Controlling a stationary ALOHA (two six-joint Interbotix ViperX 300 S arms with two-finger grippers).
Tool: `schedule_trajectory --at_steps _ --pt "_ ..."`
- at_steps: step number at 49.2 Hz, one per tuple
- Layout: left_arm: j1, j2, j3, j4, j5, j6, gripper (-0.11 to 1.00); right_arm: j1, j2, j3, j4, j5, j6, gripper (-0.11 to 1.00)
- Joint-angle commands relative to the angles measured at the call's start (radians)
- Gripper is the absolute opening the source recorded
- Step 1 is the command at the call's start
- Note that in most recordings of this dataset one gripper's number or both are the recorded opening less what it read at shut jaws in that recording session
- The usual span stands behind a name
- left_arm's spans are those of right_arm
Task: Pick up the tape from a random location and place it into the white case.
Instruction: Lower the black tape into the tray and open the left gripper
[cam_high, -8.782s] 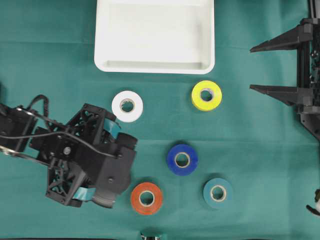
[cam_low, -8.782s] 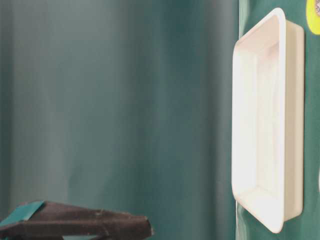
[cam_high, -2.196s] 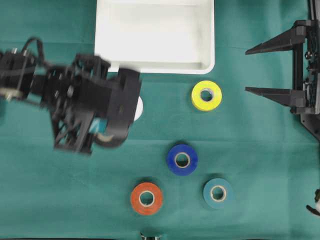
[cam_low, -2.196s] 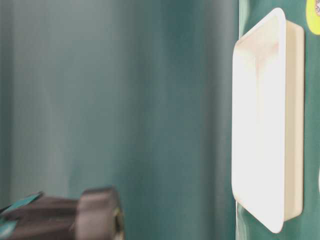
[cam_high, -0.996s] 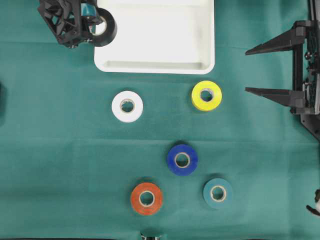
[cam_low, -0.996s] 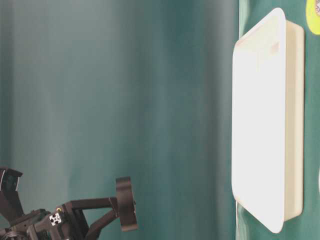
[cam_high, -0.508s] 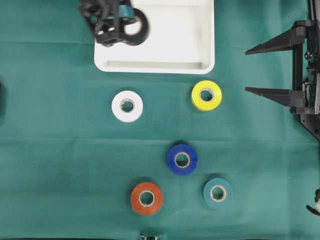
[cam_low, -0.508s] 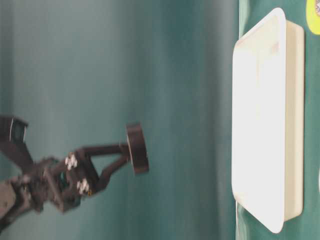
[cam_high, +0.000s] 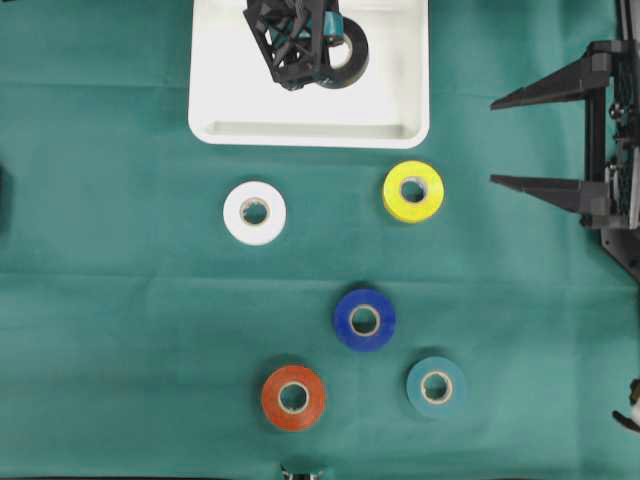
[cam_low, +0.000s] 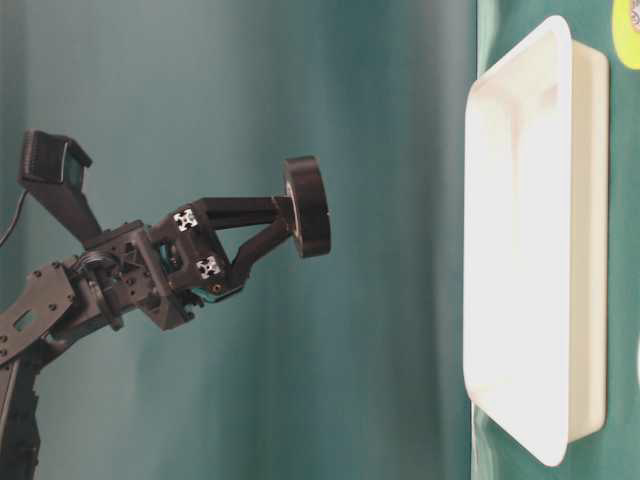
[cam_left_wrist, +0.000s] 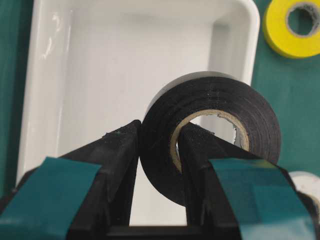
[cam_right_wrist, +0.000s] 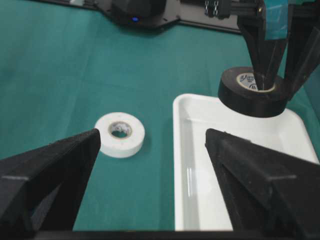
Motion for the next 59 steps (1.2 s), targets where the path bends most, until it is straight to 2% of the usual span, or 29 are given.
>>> schedule_trajectory --at_steps 1,18,28,43,59 --pt "0.000 -0.020 -0.026 0.000 -0.002 0.002 0.19 -0.002 0.006 -0.028 -0.003 -0.006 -0.002 0.92" --pt "0.005 -0.023 -0.021 0.000 0.026 0.002 0.19 -0.002 0.006 -0.028 -0.003 -0.006 -0.002 0.92" --pt "0.012 -0.021 0.015 0.000 0.011 0.005 0.19 -0.002 0.012 -0.026 -0.005 -0.006 -0.002 0.92" --pt "0.032 0.008 0.153 0.000 -0.130 0.002 0.19 -0.002 0.029 -0.025 -0.012 -0.011 -0.003 0.92" --pt "0.061 0.057 0.238 -0.002 -0.268 0.002 0.19 -0.002 0.029 -0.025 -0.020 -0.011 -0.003 0.92"
